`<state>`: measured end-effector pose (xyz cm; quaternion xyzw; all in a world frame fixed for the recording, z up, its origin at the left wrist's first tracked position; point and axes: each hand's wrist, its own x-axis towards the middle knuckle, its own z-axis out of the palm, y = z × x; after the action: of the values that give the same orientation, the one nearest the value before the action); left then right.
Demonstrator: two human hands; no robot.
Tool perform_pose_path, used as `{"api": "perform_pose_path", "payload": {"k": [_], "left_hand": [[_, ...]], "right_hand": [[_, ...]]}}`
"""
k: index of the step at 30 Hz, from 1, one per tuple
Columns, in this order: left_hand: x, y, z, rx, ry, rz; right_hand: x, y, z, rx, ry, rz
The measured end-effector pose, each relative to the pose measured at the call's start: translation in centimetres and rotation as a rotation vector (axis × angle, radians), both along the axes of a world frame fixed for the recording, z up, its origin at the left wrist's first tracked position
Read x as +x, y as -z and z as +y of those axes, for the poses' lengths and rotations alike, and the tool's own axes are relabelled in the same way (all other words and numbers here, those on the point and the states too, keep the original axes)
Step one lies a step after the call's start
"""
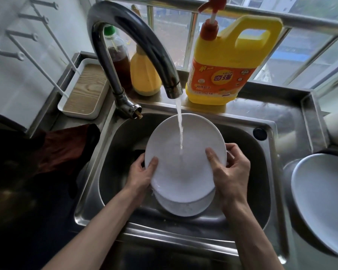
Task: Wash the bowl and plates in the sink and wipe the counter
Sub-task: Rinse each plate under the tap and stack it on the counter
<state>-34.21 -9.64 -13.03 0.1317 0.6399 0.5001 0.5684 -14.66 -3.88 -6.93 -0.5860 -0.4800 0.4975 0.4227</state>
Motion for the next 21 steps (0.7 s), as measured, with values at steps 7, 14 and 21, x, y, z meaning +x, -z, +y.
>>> {"api": "perform_pose_path", "payload": {"k": [7,14,21], "left_hand": [[-0.5,0.3,-1.3,-0.094,0.021,0.150],[-3.9,-3.0,-0.8,-0.042,0.183,0.577],[-5.6,-5.4,-0.1,0.023,0.319,0.757]], "right_hand": [[0.9,1.1,0.5,-0.011,-0.011,-0.343],[0.9,3.4,0.0,-0.334,-0.107,-0.333],[-0.2,4.4,-0.8,-0.447,-0.183,-0.209]]}}
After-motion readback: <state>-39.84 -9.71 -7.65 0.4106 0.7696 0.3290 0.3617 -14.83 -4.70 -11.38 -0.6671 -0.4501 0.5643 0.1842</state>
